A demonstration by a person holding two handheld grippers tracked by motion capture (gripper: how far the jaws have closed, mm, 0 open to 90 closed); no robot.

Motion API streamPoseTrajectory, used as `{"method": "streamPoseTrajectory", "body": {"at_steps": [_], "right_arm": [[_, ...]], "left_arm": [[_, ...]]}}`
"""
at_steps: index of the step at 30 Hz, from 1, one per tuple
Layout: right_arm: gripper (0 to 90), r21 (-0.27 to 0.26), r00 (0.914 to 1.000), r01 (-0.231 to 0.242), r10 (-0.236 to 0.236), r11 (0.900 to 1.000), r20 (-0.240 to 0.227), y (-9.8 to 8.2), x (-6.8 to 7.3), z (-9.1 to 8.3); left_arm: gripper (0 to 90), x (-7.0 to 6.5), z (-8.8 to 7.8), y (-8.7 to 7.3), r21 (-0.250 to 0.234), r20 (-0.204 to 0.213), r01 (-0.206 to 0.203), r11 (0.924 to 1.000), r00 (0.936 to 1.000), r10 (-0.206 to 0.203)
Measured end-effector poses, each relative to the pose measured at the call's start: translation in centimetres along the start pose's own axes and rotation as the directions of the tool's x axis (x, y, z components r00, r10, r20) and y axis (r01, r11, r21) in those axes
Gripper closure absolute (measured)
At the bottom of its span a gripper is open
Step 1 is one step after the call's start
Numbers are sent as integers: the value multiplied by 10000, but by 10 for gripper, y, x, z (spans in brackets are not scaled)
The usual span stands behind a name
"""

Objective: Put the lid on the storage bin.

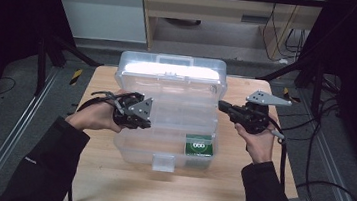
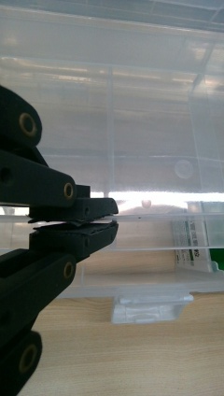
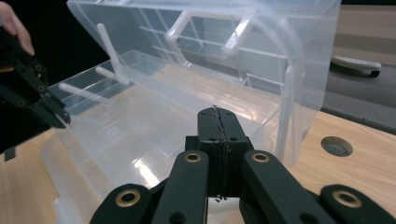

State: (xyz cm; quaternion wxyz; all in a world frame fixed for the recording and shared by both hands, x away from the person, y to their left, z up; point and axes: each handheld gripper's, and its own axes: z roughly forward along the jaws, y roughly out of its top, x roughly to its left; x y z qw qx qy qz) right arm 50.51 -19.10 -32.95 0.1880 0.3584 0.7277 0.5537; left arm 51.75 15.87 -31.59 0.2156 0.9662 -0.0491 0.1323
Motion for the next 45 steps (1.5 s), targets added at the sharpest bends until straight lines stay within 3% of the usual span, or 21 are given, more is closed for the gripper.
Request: {"method": "streamPoseTrajectory", "body": {"at_steps": [16, 21, 26, 27, 29, 31, 32, 33, 34, 36, 38, 39, 40, 45], "right_arm": [[900, 49, 9998, -46, 45, 10000, 201, 2, -3, 7], [900, 90, 9999, -79, 78, 9999, 146, 1, -2, 6], [900, 120, 9999, -98, 97, 9999, 129, 1, -2, 6], [900, 155, 9999, -80, 79, 9998, 116, 0, -1, 6], [900, 174, 9999, -92, 90, 9998, 109, -1, -1, 6], [900, 205, 9999, -91, 89, 9997, 89, -1, -1, 6], [900, 225, 9999, -82, 80, 9997, 76, -1, -1, 6], [900, 235, 9999, -80, 79, 9997, 79, -1, -1, 6], [900, 268, 9999, -63, 61, 9996, 81, -1, 0, 5], [900, 305, 10000, -49, 47, 9995, 77, -1, 0, 5], [900, 343, 10000, -41, 39, 9994, 59, -2, 0, 5], [900, 359, 10000, -22, 19, 9994, 69, -2, 0, 5], [900, 376, 10000, -10, 8, 9993, 70, -2, 0, 5], [899, 426, 10000, -28, 27, 9991, 32, -2, 1, 5]], "left_arm": [[841, -6, 3, -4, -270, 86, -154, 9995, 9998, 156], [762, -7, 2, -1, -788, 18, -111, 9968, 9999, 113], [686, -11, 3, 4, -1591, 77, 274, 9869, 9996, -266], [661, -12, 4, 5, -1861, 129, 507, 9812, 9987, -492], [616, -14, 4, 6, -2002, -13, 613, 9778, 9980, -629], [598, -17, 6, 7, -2334, 30, 924, 9680, 9955, -943], [590, -17, 7, 7, -2372, 8, 958, 9667, 9951, -984], [580, -19, 8, 7, -2578, 2, 1161, 9592, 9928, -1201], [569, -19, 8, 7, -2643, 9, 1252, 9563, 9916, -1296], [529, -20, 10, 5, -3126, 51, 1594, 9364, 9861, -1661], [514, -21, 11, 3, -3396, 121, 1893, 9213, 9803, -1970], [506, -21, 12, 1, -3508, 176, 1936, 9162, 9796, -2003], [507, -22, 13, 0, -3729, 313, 2100, 9038, 9764, -2139], [493, -28, 20, -5, -4373, 578, 2385, 8671, 9697, -2375]]}}
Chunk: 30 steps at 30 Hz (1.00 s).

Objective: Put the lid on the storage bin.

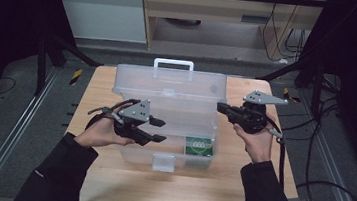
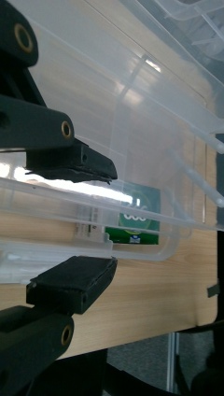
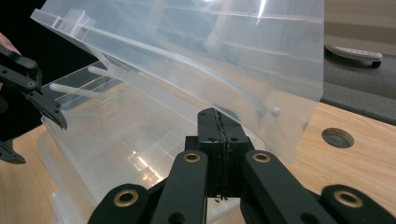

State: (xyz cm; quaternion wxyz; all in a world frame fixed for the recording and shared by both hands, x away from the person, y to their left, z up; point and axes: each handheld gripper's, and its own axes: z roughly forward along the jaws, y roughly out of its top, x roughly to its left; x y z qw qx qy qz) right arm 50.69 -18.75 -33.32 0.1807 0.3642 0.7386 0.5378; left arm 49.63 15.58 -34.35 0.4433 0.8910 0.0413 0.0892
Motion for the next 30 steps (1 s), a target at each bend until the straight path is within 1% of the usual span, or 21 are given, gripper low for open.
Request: {"method": "streamPoseTrajectory", "body": {"at_steps": [2, 4, 6, 8, 9, 11, 13, 15, 17, 18, 19, 20, 22, 23, 25, 26, 27, 28, 30], "right_arm": [[897, 21, 10000, 27, -27, 10000, -13, 0, 0, 0], [896, 30, 10000, 43, -42, 10000, -23, -1, 0, 0], [896, 41, 10000, 80, -80, 10000, -24, -1, 0, 0], [894, 69, 10000, 46, -46, 10000, -30, -1, 1, 0], [894, 92, 10000, 38, -38, 9999, -50, -1, 1, 0], [894, 101, 10000, 54, -53, 9999, -55, -2, 1, -1], [897, 109, 10000, 69, -69, 9999, 11, -3, 1, -1], [899, 168, 10000, 86, -85, 9998, -22, -3, 1, -1], [900, 207, 10000, 86, -85, 9997, -28, -3, 1, -2], [900, 232, 9999, 105, -105, 9997, -31, -3, 1, -2], [900, 271, 9999, 92, -91, 9996, -44, -3, 1, -2], [900, 293, 9999, 105, -103, 9995, -44, -4, 1, -3], [900, 296, 9999, 94, -92, 9995, -48, -5, 2, -3], [900, 271, 10000, 82, -80, 9996, -58, -6, 2, -3], [900, 329, 9999, 139, -139, 9994, -5, -7, 3, -3], [900, 354, 9998, 173, -172, 9992, -23, -7, 3, -3], [900, 368, 9998, 187, -187, 9991, 19, -7, 4, -3], [900, 393, 9997, 222, -224, 9990, 29, -7, 5, -3], [900, 394, 9998, 213, -214, 9990, 7, -8, 5, -4]], "left_arm": [[484, -1, 1, -3, -340, 78, 151, 9993, 9999, -148], [457, -3, 1, -7, -610, 246, 352, 9975, 9991, -337], [459, -5, 1, -10, -824, 234, 476, 9955, 9987, -459], [461, -6, 0, -13, -1081, 148, 637, 9921, 9979, -625], [460, -7, -1, -15, -1254, 83, 812, 9888, 9967, -808], [457, -8, -4, -17, -1458, -70, 889, 9853, 9958, -909], [457, -9, -6, -20, -1604, -261, 1105, 9809, 9929, -1161], [461, -10, -10, -24, -1753, -593, 1283, 9761, 9883, -1405], [467, -10, -14, -28, -1998, -895, 1533, 9678, 9807, -1739], [471, -9, -16, -30, -2038, -1005, 1630, 9653, 9773, -1863], [474, -9, -19, -33, -2157, -1253, 1699, 9616, 9718, -1998], [484, -9, -21, -35, -2164, -1390, 1739, 9607, 9685, -2066], [490, -9, -26, -39, -2376, -1617, 1921, 9522, 9588, -2338], [499, -9, -29, -41, -2378, -1788, 1922, 9521, 9548, -2374], [534, -8, -34, -44, -2492, -2037, 2007, 9474, 9455, -2539], [545, -8, -36, -46, -2544, -2175, 2099, 9440, 9387, -2674], [559, -8, -40, -48, -2628, -2350, 2171, 9401, 9306, -2806], [570, -8, -43, -50, -2636, -2494, 2232, 9385, 9240, -2898], [600, -8, -48, -53, -2704, -2736, 2462, 9307, 9072, -3195]]}}
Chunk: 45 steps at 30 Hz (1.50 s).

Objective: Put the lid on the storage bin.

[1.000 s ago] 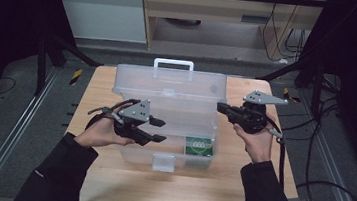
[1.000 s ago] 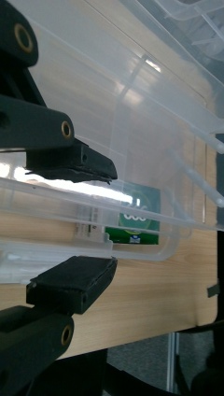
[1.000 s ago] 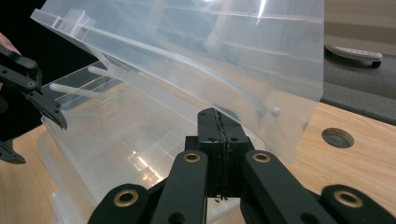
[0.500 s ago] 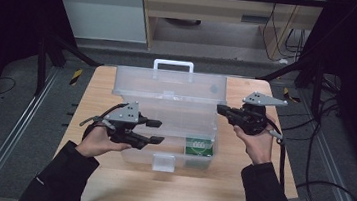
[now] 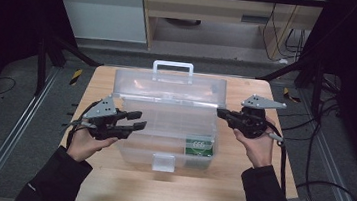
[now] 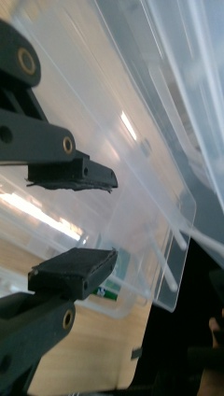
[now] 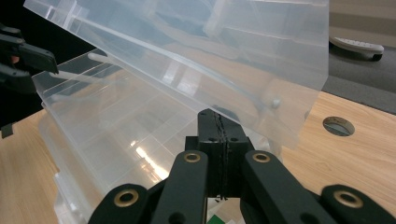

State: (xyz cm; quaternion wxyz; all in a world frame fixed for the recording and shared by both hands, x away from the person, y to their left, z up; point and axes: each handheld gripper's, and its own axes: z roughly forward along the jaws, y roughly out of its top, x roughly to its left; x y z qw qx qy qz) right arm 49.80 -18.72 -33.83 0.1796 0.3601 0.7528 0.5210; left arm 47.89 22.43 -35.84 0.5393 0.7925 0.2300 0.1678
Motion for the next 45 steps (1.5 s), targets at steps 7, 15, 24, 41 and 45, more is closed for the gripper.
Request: {"method": "streamPoseTrajectory", "body": {"at_steps": [7, 15, 24, 41, 45], "right_arm": [[900, 121, 9999, 130, -130, 9998, 2, 0, 3, 1], [897, 306, 9996, 291, -293, 9991, 62, -2, 6, 0], [900, 477, 9991, 413, -413, 9980, -11, -8, 8, 0], [900, 1326, 9957, 872, -906, 9873, 198, -20, 19, -4], [900, 1490, 9954, 890, -933, 9848, 224, -24, 20, -6]], "left_arm": [[696, 6, -15, -6, -89, -1141, 338, 9994, 9929, -346], [814, 10, -25, -12, -383, -2051, 701, 9968, 9757, -765], [892, 19, -36, -20, -432, -2506, 1152, 9924, 9603, -1224], [895, 18, -44, -31, -80, -2654, 1322, 9912, 9554, -1295], [895, 18, -45, -36, 3, -2594, 1315, 9913, 9574, -1270]]}}
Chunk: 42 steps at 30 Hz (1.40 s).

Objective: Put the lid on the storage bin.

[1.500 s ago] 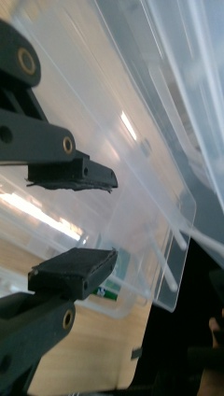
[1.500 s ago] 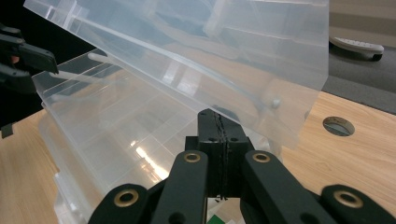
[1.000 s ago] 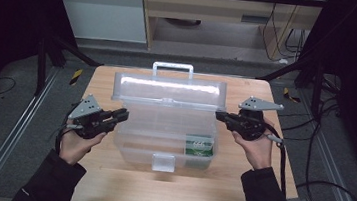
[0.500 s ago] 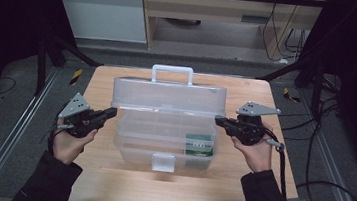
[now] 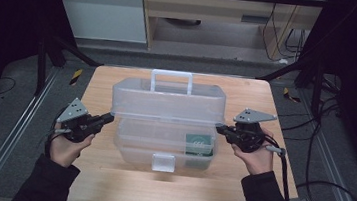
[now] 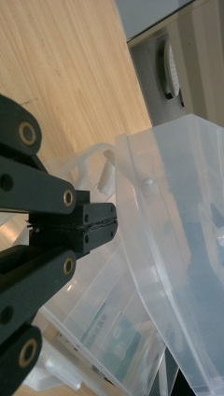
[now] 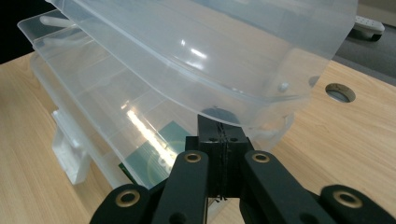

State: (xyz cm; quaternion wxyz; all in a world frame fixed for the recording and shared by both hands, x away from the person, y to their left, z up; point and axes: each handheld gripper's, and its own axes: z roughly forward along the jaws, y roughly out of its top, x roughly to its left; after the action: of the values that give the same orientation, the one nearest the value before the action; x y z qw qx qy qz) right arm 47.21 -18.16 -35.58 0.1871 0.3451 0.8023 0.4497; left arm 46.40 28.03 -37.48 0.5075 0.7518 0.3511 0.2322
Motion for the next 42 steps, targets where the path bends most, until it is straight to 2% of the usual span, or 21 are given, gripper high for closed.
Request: {"method": "streamPoseTrajectory", "body": {"at_steps": [5, 11, 16, 20, 25, 27, 30, 32, 33, 35, 38, 41, 42], "right_arm": [[900, 80, 9998, -169, 168, 9998, 107, -7, -1, -5], [900, 261, 9998, -152, 148, 9995, 146, -14, 0, -7], [900, 443, 9997, -226, 222, 9988, 97, -23, 1, -5], [900, 698, 9998, -187, 180, 9974, 106, -29, 3, -4], [900, 1082, 9999, -112, 103, 9941, 86, -39, 7, -1], [900, 1364, 9999, -59, 44, 9906, 114, -43, 8, 2], [900, 1806, 9990, 74, -152, 9835, 418, -50, 7, 6], [900, 1713, 9985, -174, 80, 9851, 549, -54, 0, 6], [896, 1674, 9976, -246, 133, 9856, 684, -55, -2, 5], [853, 1485, 9937, -546, 392, 9874, 1049, -57, -10, 2], [768, 1136, 9830, -803, 598, 9903, 1734, -63, -20, 0], [653, 993, 9667, -1125, 858, 9887, 2413, -71, -30, 1], [614, 998, 9591, -1183, 877, 9880, 2690, -73, -34, 1]], "left_arm": [[895, 0, -1, -4, 135, 0, -2, 9999, 10000, 2], [895, 0, -1, -10, 360, -9, -48, 9993, 10000, 48], [895, 0, 1, -18, 710, 48, -10, 9975, 10000, 6], [894, 1, 3, -24, 922, 57, -13, 9957, 10000, 8], [894, 4, 4, -34, 1293, -144, -22, 9916, 9999, 41], [891, 7, 5, -36, 1347, -255, 138, 9908, 9996, -105], [874, 13, 6, -41, 1560, -715, 366, 9871, 9971, -257], [849, 18, 7, -44, 1675, -1049, 416, 9850, 9942, -241], [837, 22, 8, -48, 1724, -1253, 604, 9832, 9914, -389], [801, 29, 9, -53, 1759, -1564, 722, 9818, 9867, -445], [732, 39, 9, -60, 1773, -1968, 822, 9807, 9793, -465], [628, 46, 9, -65, 1768, -2230, 964, 9795, 9732, -555], [583, 48, 9, -66, 1778, -2399, 967, 9793, 9694, -522]]}}
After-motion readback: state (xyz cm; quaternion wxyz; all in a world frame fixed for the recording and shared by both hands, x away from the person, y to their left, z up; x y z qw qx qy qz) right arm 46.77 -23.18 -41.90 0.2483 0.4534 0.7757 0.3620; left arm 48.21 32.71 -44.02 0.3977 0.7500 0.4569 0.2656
